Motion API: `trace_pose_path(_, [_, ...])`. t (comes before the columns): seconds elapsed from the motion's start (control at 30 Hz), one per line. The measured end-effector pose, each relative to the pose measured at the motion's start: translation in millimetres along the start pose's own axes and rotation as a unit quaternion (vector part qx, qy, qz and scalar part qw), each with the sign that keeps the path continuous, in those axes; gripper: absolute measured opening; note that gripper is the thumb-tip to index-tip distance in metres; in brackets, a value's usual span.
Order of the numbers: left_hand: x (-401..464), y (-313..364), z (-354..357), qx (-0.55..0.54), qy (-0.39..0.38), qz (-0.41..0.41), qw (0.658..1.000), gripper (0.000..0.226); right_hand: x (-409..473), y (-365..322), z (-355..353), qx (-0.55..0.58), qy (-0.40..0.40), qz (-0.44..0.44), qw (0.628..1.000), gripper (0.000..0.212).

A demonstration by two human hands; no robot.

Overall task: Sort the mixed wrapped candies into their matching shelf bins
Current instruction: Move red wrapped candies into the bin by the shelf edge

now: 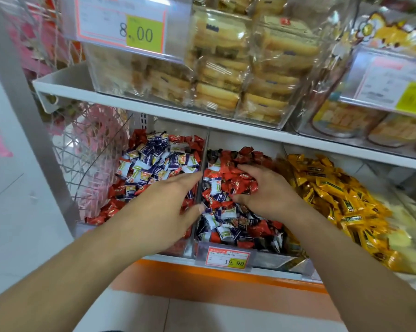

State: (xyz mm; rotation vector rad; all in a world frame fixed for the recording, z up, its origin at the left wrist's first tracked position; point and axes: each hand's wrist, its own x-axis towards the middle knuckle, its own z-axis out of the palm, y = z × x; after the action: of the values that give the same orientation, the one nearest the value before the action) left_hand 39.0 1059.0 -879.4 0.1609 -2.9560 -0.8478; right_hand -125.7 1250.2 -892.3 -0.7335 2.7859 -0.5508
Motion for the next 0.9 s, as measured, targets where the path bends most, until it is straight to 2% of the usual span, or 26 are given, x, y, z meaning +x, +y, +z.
trace_pose_path(0.07, [-0.6,0.5,0.4,-0.001,0.002,-0.002,1.0,0.073,1.1,0.9,1.1,0.007,0.011,0.002,1.0,0.079])
trace_pose_path(0.17, [-1.5,1.4,1.0,-0.001,0.006,0.0,1.0,0.073,0.6,-0.3,0.4,0.017,0.041,-0.004,0.999,0.06])
trace_pose_path(0.27, [-0.3,2.2,0.4,-0.001,0.01,-0.005,1.0,0.073,-0.1,-1.0,3.1,0.031,0.031,-0.008,0.999,0.042])
trace_pose_path(0.4, [-0.4,2.8,-1.4,-0.002,0.006,-0.01,1.0,0.072,-3.1,0.4,4.3,0.047,0.059,-0.005,0.997,0.028])
trace_pose_path(0.7, [-2.6,4.2,-10.8,-0.003,0.004,-0.021,1.0,0.065,-15.2,-7.0,-14.3,0.206,0.138,-0.006,0.969,0.025])
trace_pose_path(0.8, [-1.9,-5.0,-16.2,-0.024,0.034,-0.038,0.998,0.054,-19.0,-21.2,-16.8,0.31,0.139,-0.004,0.94,0.027])
trace_pose_path(0.9, [-1.8,-18.8,-24.7,-0.045,0.085,-0.074,0.993,0.037,-22.2,-46.6,-15.5,0.365,0.125,-0.021,0.922,0.025])
